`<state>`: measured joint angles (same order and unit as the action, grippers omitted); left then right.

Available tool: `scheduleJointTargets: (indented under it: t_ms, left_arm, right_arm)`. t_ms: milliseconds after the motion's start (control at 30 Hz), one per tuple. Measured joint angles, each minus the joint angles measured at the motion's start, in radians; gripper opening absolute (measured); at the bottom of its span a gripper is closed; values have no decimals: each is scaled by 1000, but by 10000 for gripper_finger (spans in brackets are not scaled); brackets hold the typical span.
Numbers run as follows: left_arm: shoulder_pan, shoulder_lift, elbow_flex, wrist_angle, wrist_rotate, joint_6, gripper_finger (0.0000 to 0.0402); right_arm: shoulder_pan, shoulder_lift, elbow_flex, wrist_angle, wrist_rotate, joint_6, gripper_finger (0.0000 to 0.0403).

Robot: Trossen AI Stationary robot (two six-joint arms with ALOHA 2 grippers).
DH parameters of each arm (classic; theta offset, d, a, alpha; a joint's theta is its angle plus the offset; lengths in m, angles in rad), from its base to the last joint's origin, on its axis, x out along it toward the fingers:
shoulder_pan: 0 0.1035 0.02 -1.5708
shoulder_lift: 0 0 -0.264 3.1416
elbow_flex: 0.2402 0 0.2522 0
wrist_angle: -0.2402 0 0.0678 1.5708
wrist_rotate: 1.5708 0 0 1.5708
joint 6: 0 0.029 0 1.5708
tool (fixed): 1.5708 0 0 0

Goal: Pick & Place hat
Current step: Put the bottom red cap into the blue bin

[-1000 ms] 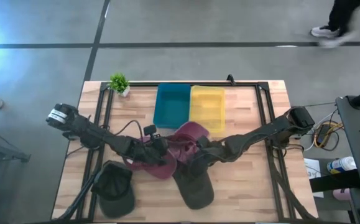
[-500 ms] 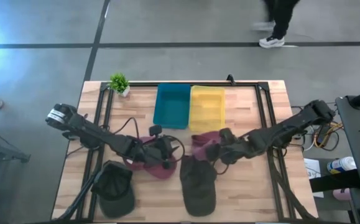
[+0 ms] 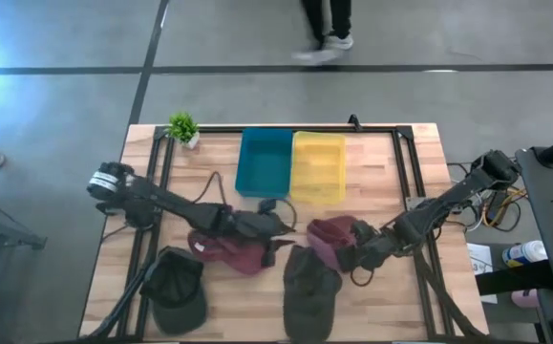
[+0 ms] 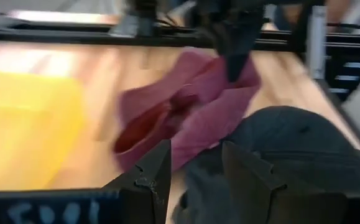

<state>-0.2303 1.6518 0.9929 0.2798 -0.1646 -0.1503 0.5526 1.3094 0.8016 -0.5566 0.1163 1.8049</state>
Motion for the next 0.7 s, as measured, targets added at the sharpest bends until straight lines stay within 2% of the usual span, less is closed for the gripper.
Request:
scheduleJointTargets:
  t_ms: [133, 367, 467, 633, 700]
  left_arm:
    - [39, 119, 83, 18, 138, -2, 138]
    - [67, 350, 305, -41, 175, 76, 138]
    - [89, 435, 417, -132, 207, 71, 138]
    - [92, 528, 579, -256, 374, 68, 138]
    - [84, 560, 615, -270, 386, 71, 138]
  right_arm:
    - [0, 2, -3, -8, -27, -32, 74]
    - [0, 3, -3, -16, -78, -117, 152]
    - [6, 15, -3, -58, -91, -141, 169]
    - [6, 28, -10, -193, -89, -171, 180]
    - [5, 26, -14, -200, -84, -187, 180]
